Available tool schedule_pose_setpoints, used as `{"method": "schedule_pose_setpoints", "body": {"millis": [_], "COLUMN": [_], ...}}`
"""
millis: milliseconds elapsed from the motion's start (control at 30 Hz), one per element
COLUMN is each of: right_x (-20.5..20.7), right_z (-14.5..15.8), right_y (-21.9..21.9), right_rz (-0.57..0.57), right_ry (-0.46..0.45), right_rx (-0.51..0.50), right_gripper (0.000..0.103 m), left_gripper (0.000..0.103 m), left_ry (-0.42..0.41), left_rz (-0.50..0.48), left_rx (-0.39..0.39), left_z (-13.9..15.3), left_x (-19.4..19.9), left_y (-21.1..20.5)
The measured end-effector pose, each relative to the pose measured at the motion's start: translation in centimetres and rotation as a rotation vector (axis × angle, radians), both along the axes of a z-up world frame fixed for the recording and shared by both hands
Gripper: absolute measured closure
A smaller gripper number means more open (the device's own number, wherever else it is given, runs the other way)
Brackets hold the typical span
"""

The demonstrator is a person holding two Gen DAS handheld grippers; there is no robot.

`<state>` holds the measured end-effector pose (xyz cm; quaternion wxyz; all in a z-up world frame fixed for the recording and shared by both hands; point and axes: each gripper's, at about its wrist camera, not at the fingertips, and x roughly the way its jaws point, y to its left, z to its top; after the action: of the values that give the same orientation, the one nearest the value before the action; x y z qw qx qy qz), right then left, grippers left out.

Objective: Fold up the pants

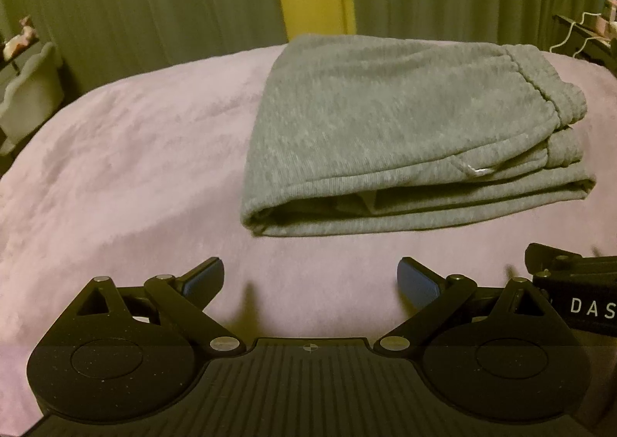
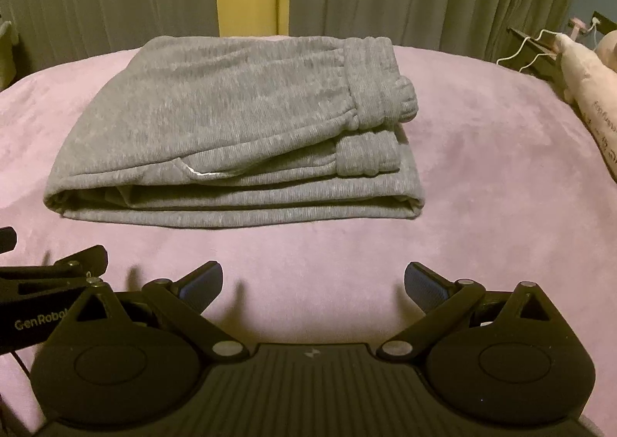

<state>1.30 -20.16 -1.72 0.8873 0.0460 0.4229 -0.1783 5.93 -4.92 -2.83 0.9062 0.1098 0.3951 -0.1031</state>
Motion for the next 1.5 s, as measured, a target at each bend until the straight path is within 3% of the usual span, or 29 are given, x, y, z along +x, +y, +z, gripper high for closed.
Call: {"method": "schedule_pose_setpoints", "body": {"millis": [1033, 1500], "right_x": [-0.1, -0.1], "right_z": [-0.3, -0.5], "right_y": [-0.6, -0.8], "right_rz": [-0.012, -0.015], "right_ry": [0.009, 0.013], "right_rx": [0.032, 0.048], "right_gripper": [0.002, 0.002], "left_gripper": [0.003, 0.003], "left_ry": [0.03, 0.007], "left_rz": [0.011, -0.004], "left_rx": [0.02, 0.043], "left_z": [-1.2, -1.1], "left_x": [0.8, 0.3], "left_y": [0.2, -0.2]}}
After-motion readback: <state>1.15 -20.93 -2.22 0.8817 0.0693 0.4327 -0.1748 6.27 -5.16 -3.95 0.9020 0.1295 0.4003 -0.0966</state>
